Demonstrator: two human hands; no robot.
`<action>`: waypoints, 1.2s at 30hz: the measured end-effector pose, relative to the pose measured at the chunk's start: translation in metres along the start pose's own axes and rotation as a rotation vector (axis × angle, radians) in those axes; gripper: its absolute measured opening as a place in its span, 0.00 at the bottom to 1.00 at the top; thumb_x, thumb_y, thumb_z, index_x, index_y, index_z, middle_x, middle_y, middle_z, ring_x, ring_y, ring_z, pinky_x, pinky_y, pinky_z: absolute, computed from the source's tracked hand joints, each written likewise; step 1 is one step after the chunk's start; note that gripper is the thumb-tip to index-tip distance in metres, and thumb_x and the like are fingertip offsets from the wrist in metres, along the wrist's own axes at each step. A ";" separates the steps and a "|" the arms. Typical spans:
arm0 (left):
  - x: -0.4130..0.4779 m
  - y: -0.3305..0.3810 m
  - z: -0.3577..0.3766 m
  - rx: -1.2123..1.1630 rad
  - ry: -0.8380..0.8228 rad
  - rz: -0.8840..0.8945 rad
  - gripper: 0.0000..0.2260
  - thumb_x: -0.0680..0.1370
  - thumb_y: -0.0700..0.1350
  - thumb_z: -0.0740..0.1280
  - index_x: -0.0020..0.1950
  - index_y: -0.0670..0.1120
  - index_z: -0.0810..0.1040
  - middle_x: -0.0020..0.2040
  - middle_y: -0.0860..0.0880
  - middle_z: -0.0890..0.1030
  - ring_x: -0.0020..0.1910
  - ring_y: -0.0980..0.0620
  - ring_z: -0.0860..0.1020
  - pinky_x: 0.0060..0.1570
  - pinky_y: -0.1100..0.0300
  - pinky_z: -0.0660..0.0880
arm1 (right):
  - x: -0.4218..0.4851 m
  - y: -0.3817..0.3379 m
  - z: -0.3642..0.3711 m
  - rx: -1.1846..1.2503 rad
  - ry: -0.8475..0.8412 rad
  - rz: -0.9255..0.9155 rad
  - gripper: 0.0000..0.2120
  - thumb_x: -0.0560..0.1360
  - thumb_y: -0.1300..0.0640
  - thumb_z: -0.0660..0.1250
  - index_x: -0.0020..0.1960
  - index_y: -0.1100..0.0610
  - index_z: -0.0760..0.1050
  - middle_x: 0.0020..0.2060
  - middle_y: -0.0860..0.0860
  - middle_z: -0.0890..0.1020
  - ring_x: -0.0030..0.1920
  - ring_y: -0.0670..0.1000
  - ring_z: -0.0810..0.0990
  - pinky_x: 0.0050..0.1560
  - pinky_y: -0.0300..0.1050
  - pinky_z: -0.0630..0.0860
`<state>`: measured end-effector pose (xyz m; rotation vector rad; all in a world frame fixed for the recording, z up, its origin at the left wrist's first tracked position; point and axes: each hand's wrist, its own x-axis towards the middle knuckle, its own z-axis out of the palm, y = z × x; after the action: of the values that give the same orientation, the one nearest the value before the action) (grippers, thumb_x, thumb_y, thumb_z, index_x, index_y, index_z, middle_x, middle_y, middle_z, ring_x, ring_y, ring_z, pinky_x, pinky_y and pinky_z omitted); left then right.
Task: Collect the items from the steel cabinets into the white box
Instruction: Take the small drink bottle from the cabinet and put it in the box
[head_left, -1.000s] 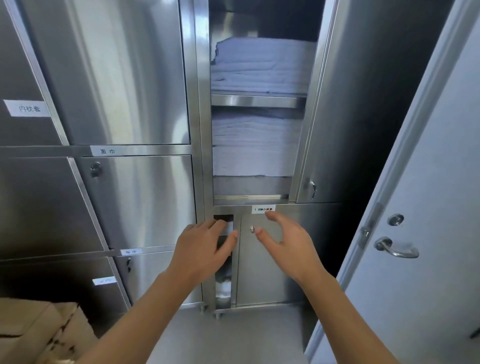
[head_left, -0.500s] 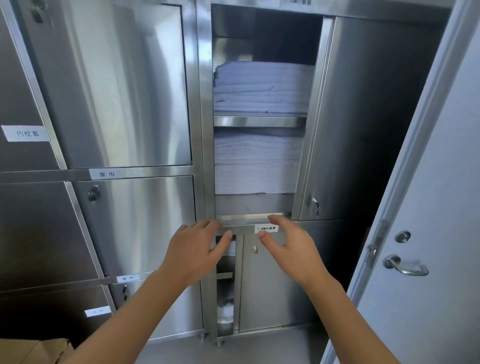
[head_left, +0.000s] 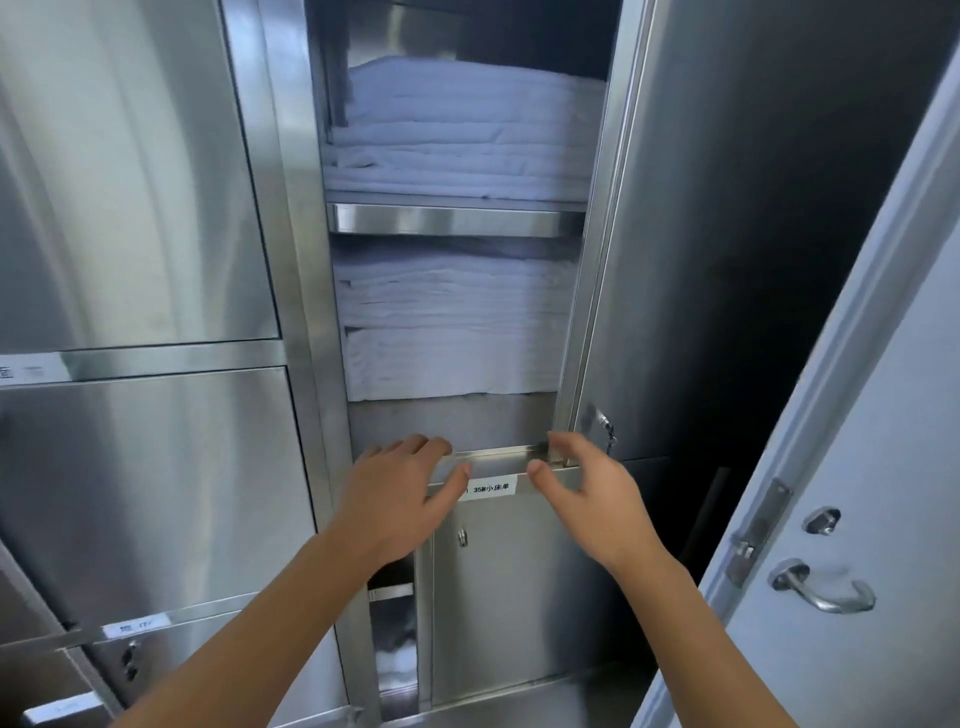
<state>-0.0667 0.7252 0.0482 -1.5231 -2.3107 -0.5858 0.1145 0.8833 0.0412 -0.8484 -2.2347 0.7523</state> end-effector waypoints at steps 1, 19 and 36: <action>0.014 0.001 0.009 0.004 -0.011 -0.002 0.30 0.78 0.67 0.43 0.61 0.53 0.77 0.53 0.55 0.81 0.48 0.52 0.79 0.52 0.54 0.73 | 0.017 0.011 0.001 0.003 -0.003 0.006 0.25 0.78 0.38 0.67 0.71 0.48 0.75 0.64 0.42 0.81 0.64 0.46 0.78 0.58 0.39 0.70; 0.096 -0.045 0.079 -0.041 -0.056 -0.151 0.29 0.79 0.65 0.47 0.61 0.50 0.79 0.53 0.53 0.83 0.47 0.52 0.80 0.50 0.55 0.75 | 0.165 0.093 0.073 0.265 0.082 0.145 0.30 0.75 0.46 0.74 0.73 0.49 0.68 0.66 0.45 0.75 0.65 0.49 0.75 0.64 0.46 0.71; 0.031 -0.123 0.042 -0.044 -0.044 -0.286 0.29 0.78 0.68 0.45 0.61 0.54 0.78 0.52 0.56 0.82 0.44 0.57 0.76 0.48 0.61 0.70 | 0.138 0.013 0.143 0.370 -0.097 0.059 0.28 0.74 0.48 0.76 0.66 0.32 0.65 0.61 0.33 0.75 0.59 0.27 0.73 0.48 0.21 0.71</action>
<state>-0.1935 0.7279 0.0064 -1.2421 -2.5869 -0.6833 -0.0651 0.9512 -0.0117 -0.7087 -2.0651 1.2113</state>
